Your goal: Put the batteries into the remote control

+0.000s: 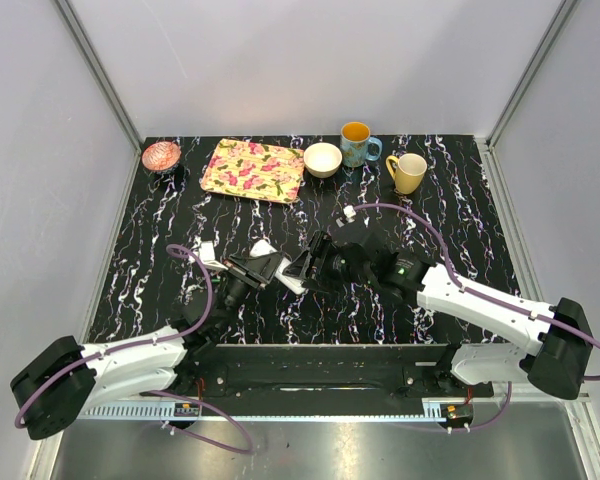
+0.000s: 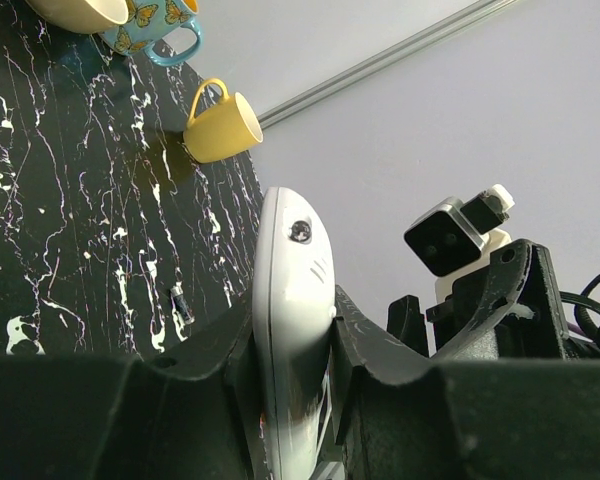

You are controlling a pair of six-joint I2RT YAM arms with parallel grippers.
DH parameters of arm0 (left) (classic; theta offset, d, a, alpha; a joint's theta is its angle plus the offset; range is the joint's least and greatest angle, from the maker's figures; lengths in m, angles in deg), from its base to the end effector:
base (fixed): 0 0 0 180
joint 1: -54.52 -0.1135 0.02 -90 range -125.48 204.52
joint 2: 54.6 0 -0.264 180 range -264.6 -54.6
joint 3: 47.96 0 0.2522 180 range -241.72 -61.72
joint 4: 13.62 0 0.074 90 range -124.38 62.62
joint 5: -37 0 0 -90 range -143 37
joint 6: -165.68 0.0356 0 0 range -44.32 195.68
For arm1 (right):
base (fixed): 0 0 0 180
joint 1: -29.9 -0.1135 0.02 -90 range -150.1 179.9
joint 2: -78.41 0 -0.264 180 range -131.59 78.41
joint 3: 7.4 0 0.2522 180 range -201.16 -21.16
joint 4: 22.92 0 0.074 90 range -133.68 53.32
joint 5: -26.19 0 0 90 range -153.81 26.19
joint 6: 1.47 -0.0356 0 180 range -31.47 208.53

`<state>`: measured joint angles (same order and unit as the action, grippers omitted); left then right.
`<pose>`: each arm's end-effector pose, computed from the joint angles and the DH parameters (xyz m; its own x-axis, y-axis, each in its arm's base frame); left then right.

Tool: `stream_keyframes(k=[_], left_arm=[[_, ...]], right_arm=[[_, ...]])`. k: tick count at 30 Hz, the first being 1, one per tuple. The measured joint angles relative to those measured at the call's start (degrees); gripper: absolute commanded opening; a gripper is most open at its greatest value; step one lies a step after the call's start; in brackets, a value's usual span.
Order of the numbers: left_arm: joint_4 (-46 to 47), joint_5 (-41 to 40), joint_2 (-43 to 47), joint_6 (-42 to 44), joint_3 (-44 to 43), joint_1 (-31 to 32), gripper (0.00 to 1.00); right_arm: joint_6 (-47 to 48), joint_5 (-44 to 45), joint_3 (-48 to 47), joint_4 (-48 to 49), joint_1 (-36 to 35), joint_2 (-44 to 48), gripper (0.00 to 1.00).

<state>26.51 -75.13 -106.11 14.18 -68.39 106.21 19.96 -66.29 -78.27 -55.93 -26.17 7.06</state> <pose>0.1205 -0.1308 0.2068 -0.3896 -0.8201 -0.4191 0.3225 0.3048 -0.8962 0.1545 0.2325 0.3011 -0.9029 0.3240 -0.2825 -0.0235 0.6190 0.7850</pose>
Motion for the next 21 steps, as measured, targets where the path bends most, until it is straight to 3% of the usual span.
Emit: stream_keyframes(k=[21], left_arm=[[0.6, -0.9, -0.5, -1.0, 0.0, 0.3, 0.0]], right_arm=[[1.9, 0.0, -1.3, -0.8, 0.0, -0.1, 0.67]])
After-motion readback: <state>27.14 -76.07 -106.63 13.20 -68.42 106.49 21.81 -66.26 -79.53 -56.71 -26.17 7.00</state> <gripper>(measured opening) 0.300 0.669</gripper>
